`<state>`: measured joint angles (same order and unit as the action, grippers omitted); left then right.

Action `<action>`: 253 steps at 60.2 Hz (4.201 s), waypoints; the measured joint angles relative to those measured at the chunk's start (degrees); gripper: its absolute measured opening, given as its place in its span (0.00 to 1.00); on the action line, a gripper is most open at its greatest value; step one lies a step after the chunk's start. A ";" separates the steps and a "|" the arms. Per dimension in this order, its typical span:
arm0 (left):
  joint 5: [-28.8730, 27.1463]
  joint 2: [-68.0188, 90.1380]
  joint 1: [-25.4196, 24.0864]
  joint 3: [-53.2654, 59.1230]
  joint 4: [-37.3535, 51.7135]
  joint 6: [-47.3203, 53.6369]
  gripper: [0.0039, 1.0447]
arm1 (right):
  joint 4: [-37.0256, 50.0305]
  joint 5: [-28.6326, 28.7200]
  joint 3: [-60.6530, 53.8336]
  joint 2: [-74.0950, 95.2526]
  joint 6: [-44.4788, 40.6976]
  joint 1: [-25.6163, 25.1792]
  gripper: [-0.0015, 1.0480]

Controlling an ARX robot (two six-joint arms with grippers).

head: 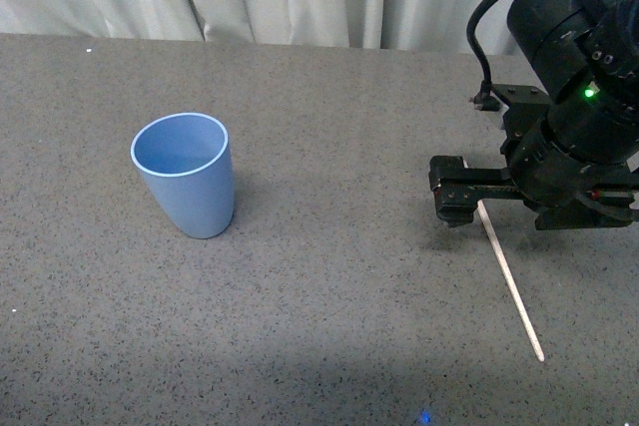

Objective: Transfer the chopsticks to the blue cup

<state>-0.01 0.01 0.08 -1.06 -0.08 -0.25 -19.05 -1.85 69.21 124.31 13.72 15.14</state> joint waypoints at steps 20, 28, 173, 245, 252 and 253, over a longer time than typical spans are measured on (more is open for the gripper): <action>0.00 0.00 0.00 0.00 0.00 0.02 0.94 | -4.90 -1.75 5.33 3.96 2.93 0.17 0.37; 0.00 0.00 0.00 0.00 0.00 0.00 0.94 | -5.92 -1.70 6.03 4.52 3.26 0.17 0.20; 0.00 0.00 0.00 0.00 0.00 0.00 0.94 | 52.57 23.21 2.69 2.71 0.02 20.24 0.03; 0.02 0.00 0.00 0.00 0.00 0.02 0.94 | 86.60 -13.68 -45.99 -32.96 -13.46 0.63 0.22; -0.04 0.00 0.00 0.00 0.00 0.02 0.94 | 86.20 -11.34 -51.30 -37.88 -13.55 -1.75 0.04; -0.02 0.00 0.00 0.00 0.00 0.00 0.94 | 86.12 -10.93 -52.06 -38.93 -13.68 -2.10 0.00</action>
<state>-0.03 0.01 0.08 -1.06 -0.08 -0.25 67.07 -12.78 17.15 85.38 0.03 13.04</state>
